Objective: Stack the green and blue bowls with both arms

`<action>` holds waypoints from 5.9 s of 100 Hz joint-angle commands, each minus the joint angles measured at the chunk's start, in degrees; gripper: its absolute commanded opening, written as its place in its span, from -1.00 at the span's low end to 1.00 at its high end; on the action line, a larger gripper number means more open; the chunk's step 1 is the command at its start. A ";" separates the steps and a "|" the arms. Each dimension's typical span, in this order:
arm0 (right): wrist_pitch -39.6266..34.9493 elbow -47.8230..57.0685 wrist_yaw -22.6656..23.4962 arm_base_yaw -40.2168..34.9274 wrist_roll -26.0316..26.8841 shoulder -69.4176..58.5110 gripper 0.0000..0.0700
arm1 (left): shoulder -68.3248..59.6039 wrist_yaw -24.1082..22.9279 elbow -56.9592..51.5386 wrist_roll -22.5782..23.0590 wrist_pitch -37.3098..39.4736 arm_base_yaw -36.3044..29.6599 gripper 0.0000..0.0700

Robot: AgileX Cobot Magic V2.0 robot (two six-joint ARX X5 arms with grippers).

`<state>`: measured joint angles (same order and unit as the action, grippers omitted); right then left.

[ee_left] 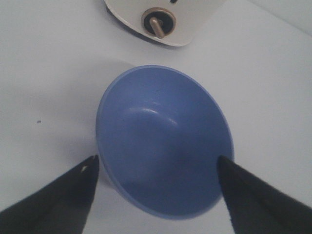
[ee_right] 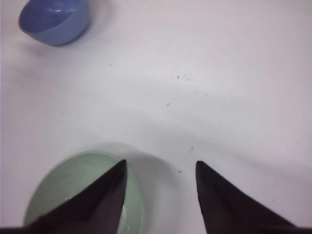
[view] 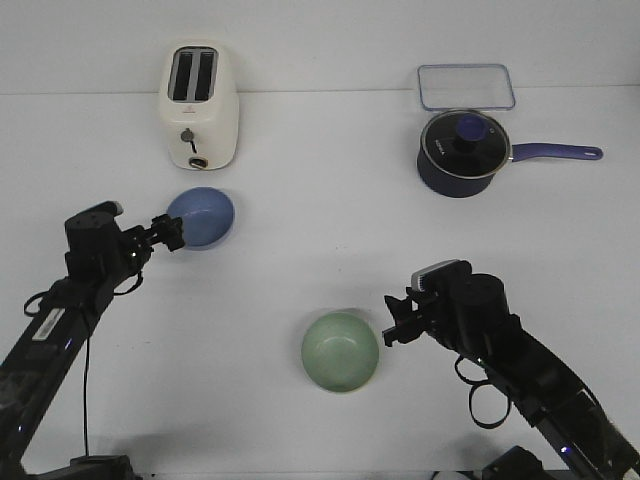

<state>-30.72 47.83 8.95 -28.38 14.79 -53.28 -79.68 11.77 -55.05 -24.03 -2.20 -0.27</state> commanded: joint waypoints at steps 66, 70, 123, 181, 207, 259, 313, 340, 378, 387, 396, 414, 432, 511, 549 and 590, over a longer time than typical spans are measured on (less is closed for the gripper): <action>-1.46 0.57 -5.20 0.11 -1.79 -0.39 -0.18 | -19.63 0.35 -11.13 3.78 -2.64 0.33 -0.97; -1.46 0.57 -6.75 0.50 -2.25 -0.39 -0.18 | -18.67 0.79 -11.13 3.87 -2.99 0.31 -0.97; 0.72 -7.48 -9.25 21.59 -3.30 -0.33 -0.18 | 3.41 13.40 -10.69 11.04 -19.47 -10.43 -0.96; 1.95 -7.48 -5.70 23.96 -4.26 -0.33 -0.18 | -8.00 13.07 -8.31 10.95 -16.85 -39.21 -0.96; 1.95 -7.48 -5.66 23.96 -4.42 -0.33 -0.18 | -9.70 13.38 -8.33 10.95 -15.67 -40.41 0.20; 6.21 -7.67 0.07 23.96 -6.47 7.82 -1.00 | 14.53 -9.57 -8.31 20.04 -17.59 -21.99 -0.95; 21.68 -25.57 -8.70 23.96 -10.34 44.72 -1.00 | 53.05 -15.45 30.86 23.15 14.01 -4.63 -0.97; 22.12 -25.55 -9.33 23.96 -10.36 44.72 -1.00 | 55.06 -15.43 31.01 23.15 12.92 -4.20 -0.96; 22.12 -25.55 -9.35 23.96 -10.36 44.72 -1.00 | 55.06 -15.43 30.99 23.15 12.90 -4.20 -0.96; 22.12 -25.55 -9.35 23.96 -10.36 44.72 -1.00 | 55.06 -15.43 30.99 23.15 12.90 -4.20 -0.96; 22.12 -25.55 -9.35 23.96 -10.36 44.72 -1.00 | 55.69 -15.43 31.01 23.54 12.15 -4.24 -0.96; 22.12 -25.55 -9.35 23.96 -10.36 44.72 -1.00 | 61.40 -15.41 34.38 23.87 9.11 -3.26 -0.96; 22.12 -25.55 -9.35 23.96 -10.36 44.72 -1.00 | 70.82 -15.32 44.00 23.91 9.66 -1.46 -0.96; 22.14 -25.55 -9.33 23.96 -10.36 44.72 -1.00 | 79.49 -13.94 54.25 20.74 11.69 -0.15 -0.96; 22.14 -25.55 -9.35 23.96 -10.36 44.72 -1.00 | 79.49 -13.94 54.25 20.74 11.69 -0.15 -0.96; 21.70 -31.47 -12.83 24.39 -26.97 48.46 -1.00 | 79.49 -13.94 54.25 20.74 11.69 -0.15 -0.96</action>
<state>-9.15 18.52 -4.05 -4.05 -4.56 -5.85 -0.27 -2.61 -1.96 -2.92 8.82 -0.40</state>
